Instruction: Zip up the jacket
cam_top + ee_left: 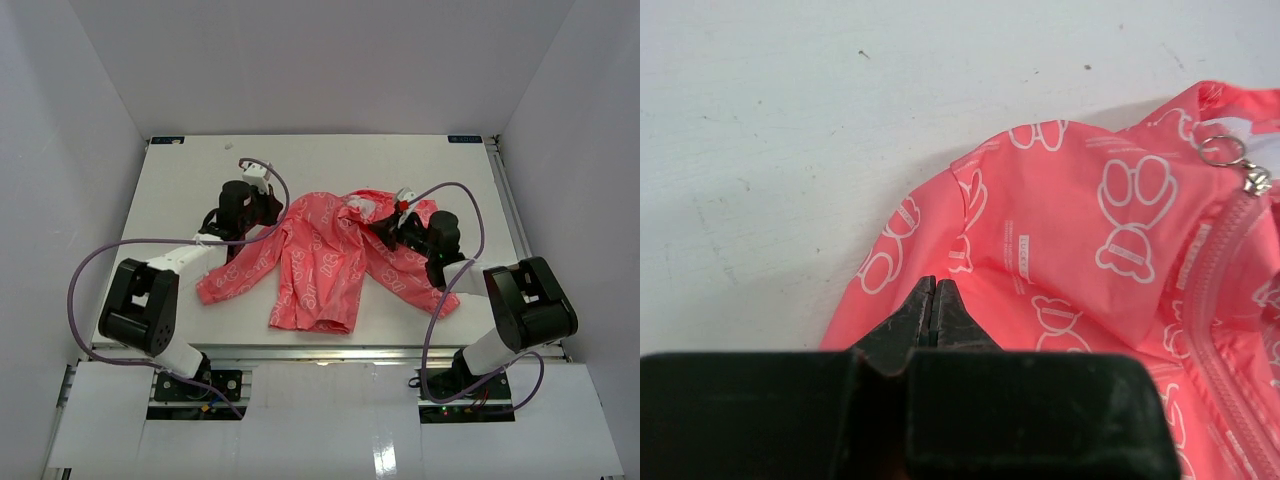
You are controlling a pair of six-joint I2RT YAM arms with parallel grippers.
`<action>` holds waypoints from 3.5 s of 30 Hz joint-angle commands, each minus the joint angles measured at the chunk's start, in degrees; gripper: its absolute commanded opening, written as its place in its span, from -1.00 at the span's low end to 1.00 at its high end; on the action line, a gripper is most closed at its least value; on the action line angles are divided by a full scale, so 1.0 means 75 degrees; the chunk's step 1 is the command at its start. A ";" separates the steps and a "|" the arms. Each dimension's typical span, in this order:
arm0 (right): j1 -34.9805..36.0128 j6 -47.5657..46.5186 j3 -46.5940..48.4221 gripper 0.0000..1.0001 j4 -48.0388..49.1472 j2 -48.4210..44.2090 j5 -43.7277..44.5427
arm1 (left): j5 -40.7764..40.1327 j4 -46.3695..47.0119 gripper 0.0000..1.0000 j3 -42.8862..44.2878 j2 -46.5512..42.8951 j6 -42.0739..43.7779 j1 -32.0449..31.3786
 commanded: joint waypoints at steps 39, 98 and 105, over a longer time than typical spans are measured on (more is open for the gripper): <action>-0.0092 0.0227 0.0958 -0.84 0.0528 0.0473 -0.1395 | 0.3027 -0.1646 -1.00 0.3333 0.3419 0.1877 0.0312; 0.0268 0.2918 -0.1277 -0.84 0.4205 0.0411 -0.1929 | 0.3608 0.0636 0.22 -0.2896 -0.4491 -0.1266 -0.0204; 0.0370 0.2757 -0.1363 -0.84 0.3732 0.0008 -0.1846 | 0.3579 0.1693 0.22 -0.3182 -0.3399 -0.1812 -0.1139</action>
